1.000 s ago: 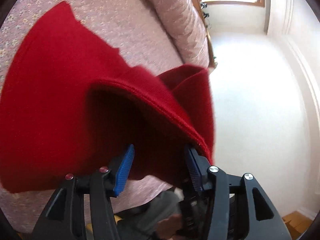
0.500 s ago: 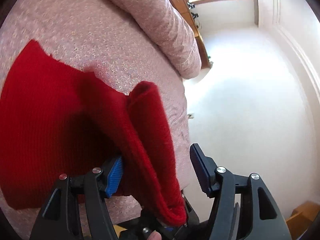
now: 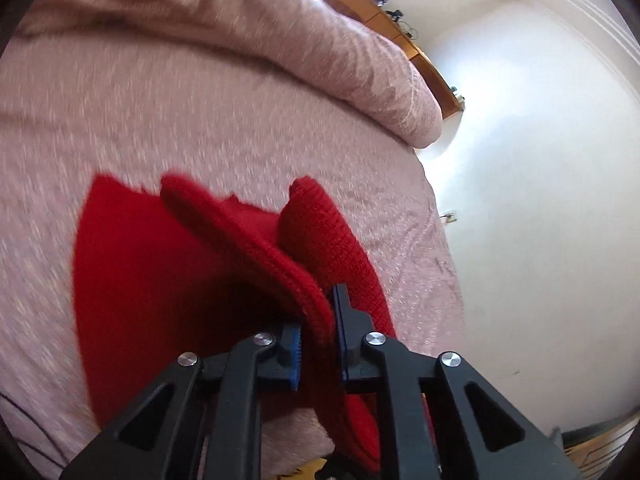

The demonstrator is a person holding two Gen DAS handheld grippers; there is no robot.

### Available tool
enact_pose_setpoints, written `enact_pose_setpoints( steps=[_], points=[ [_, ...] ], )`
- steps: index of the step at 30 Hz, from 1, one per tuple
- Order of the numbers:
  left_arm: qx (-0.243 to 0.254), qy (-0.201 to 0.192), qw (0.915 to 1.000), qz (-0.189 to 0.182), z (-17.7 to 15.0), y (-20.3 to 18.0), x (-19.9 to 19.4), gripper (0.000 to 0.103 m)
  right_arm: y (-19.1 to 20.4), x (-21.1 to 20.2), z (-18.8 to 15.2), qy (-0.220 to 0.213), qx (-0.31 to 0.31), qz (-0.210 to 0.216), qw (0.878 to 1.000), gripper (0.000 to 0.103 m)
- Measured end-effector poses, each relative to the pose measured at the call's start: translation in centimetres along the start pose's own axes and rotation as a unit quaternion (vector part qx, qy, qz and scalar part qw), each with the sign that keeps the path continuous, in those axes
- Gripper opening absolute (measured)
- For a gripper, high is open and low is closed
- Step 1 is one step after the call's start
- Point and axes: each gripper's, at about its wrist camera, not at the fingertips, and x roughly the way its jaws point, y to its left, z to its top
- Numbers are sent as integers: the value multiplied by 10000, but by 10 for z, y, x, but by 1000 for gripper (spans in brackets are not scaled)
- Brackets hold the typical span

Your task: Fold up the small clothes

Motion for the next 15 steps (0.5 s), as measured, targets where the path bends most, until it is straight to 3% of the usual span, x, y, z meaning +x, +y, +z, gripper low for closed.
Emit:
enact_pose_setpoints(
  steps=[6,12,15],
  points=[
    [594,341,9974,228,36,22,-19,6,44,6,32,-239,-420,-314,9983,28],
    [675,496,9944,641,47,76,-26,6,109,24,46,-350,-970,-172,9945,28],
    [374,674,9947,675,45,114,-15,6,139,40,42,-204,-1225,-30,9923,28]
  ],
)
